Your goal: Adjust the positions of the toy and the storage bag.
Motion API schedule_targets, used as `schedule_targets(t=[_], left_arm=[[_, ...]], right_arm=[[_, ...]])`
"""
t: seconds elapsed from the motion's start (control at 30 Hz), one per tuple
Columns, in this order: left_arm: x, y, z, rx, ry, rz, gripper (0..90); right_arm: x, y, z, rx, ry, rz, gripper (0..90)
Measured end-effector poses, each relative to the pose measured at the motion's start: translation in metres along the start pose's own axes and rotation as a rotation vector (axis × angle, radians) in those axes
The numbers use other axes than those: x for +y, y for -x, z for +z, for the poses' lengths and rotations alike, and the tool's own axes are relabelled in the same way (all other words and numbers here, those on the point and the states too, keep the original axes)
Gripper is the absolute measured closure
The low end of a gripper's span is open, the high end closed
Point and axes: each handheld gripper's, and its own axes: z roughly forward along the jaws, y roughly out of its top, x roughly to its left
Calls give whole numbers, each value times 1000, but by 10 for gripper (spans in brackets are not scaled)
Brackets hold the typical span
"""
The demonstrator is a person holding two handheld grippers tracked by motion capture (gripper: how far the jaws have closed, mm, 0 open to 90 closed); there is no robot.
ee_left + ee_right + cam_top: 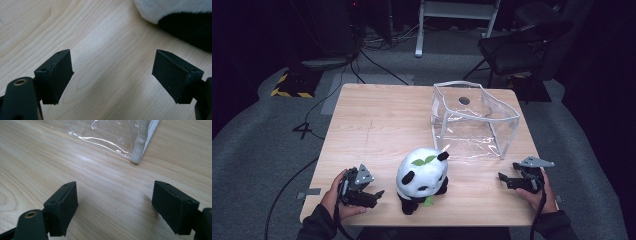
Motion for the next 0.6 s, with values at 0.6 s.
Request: schedule_targets(t=[0.6], left_arm=[[24, 33, -16, -52, 69, 100, 165]], right_arm=[[0, 0, 0, 0, 0, 0, 205]])
